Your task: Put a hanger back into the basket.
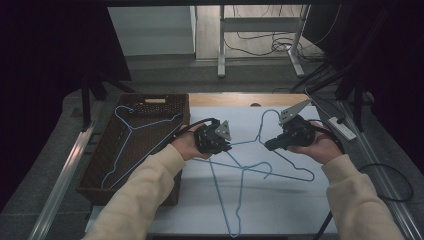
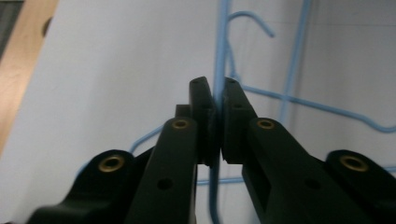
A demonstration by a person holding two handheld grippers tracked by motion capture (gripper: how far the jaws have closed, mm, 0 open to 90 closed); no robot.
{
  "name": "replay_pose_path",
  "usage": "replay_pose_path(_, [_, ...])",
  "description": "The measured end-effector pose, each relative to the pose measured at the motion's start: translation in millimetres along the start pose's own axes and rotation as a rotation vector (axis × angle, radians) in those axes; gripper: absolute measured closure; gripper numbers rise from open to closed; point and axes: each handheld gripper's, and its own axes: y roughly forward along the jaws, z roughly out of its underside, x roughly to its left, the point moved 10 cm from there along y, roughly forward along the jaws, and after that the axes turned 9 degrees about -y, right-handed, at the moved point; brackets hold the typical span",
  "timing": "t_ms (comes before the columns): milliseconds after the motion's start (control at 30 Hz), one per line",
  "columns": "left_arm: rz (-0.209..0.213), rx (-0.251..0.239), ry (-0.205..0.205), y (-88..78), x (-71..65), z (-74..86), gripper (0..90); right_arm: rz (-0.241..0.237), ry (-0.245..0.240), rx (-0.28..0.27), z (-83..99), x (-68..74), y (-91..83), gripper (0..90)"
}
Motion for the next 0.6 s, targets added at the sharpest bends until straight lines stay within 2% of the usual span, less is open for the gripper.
replay_pose_path(33, [0.017, -0.009, -0.011, -2.7, -0.9, -1.0, 85.9, 0.027, 0.028, -0.022, 0.8, -4.7, 1.1, 80.6])
replay_pose_path(100, [0.022, -0.012, -0.018, -5.1, -1.0, -1.3, 86.0, 0.026, 0.038, -0.029, 1.5, -4.5, 2.1, 79.9])
replay_pose_path(133, [0.022, -0.02, -0.03, -6.8, -1.0, -1.8, 86.0, 0.049, 0.044, -0.035, 2.3, -6.3, 3.1, 76.2])
replay_pose_path(167, [0.022, -0.033, -0.048, -10.7, -0.4, -2.6, 86.1, 0.08, 0.055, -0.071, 0.5, -8.8, 1.3, 70.3])
replay_pose_path(200, [0.022, -0.033, -0.048, -10.7, -0.4, -2.6, 86.1, 0.08, 0.055, -0.071, 0.5, -8.8, 1.3, 70.3])
replay_pose_path(233, [0.019, -0.06, -0.077, -16.1, 1.1, -4.5, 86.1, 0.125, 0.071, -0.129, -2.9, -12.8, -5.3, 65.7])
replay_pose_path(267, [0.019, -0.06, -0.077, -16.1, 1.1, -4.5, 86.1, 0.125, 0.071, -0.129, -2.9, -12.8, -5.3, 65.7])
replay_pose_path(300, [0.017, -0.073, -0.097, -19.8, 2.4, -5.3, 86.1, 0.143, 0.08, -0.163, -4.8, -14.9, -9.6, 61.5])
replay_pose_path(333, [0.016, -0.083, -0.113, -22.7, 3.5, -5.9, 86.1, 0.18, 0.088, -0.198, -6.2, -18.1, -15.3, 55.6])
replay_pose_path(367, [0.01, -0.101, -0.148, -27.5, 6.3, -6.7, 86.1, 0.232, 0.101, -0.235, -6.7, -21.2, -22.6, 46.9])
replay_pose_path(400, [0.01, -0.101, -0.148, -27.5, 6.3, -6.7, 86.1, 0.232, 0.101, -0.235, -6.7, -21.2, -22.6, 46.9])
replay_pose_path(433, [0.004, -0.107, -0.165, -30.1, 8.8, -6.6, 86.1, 0.248, 0.113, -0.25, -6.2, -21.3, -25.2, 41.7])
replay_pose_path(467, [-0.001, -0.113, -0.187, -32.5, 11.1, -6.1, 86.1, 0.285, 0.133, -0.275, -3.6, -20.4, -28.2, 34.0])
replay_pose_path(567, [-0.034, -0.133, -0.25, -40.2, 19.8, -3.7, 86.1, 0.311, 0.145, -0.288, 1.0, -19.0, -29.8, 31.2])
replay_pose_path(600, [-0.04, -0.137, -0.261, -42.4, 21.8, -2.8, 86.1, 0.315, 0.154, -0.297, 4.1, -17.5, -29.8, 29.6])
